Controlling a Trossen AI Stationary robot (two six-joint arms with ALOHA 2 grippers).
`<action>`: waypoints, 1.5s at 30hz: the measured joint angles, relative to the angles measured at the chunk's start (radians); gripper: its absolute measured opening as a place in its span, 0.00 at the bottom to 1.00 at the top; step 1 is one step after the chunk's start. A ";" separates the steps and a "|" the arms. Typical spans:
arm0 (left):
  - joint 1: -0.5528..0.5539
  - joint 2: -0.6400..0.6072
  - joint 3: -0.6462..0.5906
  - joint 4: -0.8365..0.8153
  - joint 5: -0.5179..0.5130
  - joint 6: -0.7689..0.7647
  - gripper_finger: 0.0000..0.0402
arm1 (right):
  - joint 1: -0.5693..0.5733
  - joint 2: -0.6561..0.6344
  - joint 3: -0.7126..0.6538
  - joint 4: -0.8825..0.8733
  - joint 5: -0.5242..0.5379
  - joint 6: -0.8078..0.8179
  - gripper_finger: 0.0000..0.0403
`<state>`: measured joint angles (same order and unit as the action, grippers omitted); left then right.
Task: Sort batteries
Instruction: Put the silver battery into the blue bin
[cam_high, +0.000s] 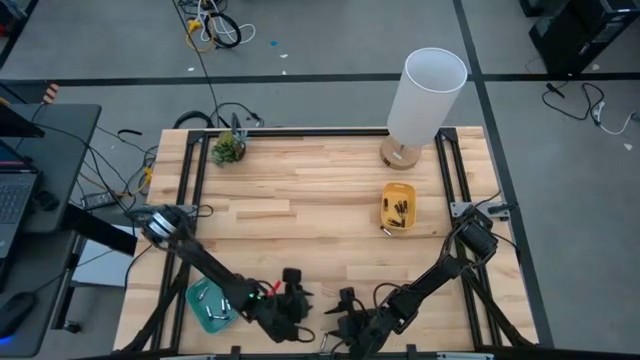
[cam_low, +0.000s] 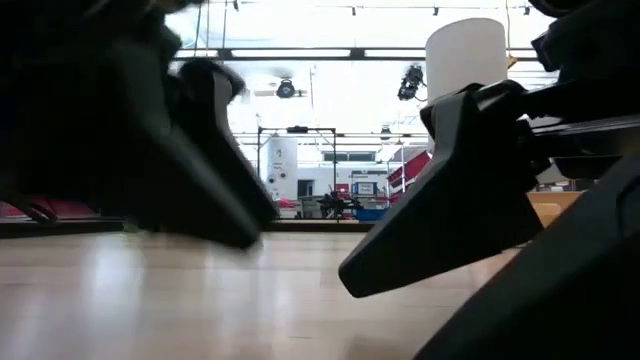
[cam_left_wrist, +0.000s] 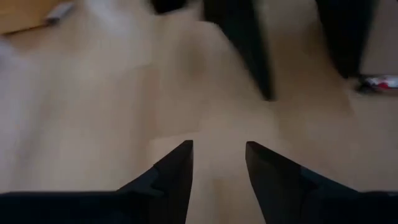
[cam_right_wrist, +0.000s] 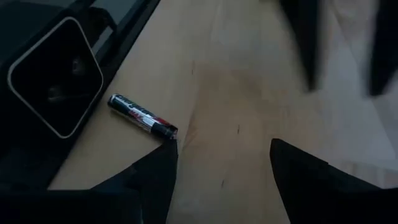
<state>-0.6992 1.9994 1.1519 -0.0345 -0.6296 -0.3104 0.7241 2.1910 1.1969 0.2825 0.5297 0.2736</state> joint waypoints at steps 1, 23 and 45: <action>0.000 -0.024 0.000 -0.039 -0.007 -0.013 0.41 | 0.000 0.000 0.000 -0.001 0.000 -0.013 0.60; -0.073 0.078 0.001 0.232 0.220 -0.118 0.41 | -0.135 -0.031 0.003 -0.060 -0.634 -0.440 0.56; -0.062 0.197 0.004 0.466 0.122 -0.038 0.41 | -0.223 -0.026 -0.002 -0.042 -0.863 -0.577 0.52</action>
<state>-0.7614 2.1960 1.1557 0.4313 -0.5076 -0.3482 0.5014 2.1651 1.1950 0.2401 -0.3336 -0.3031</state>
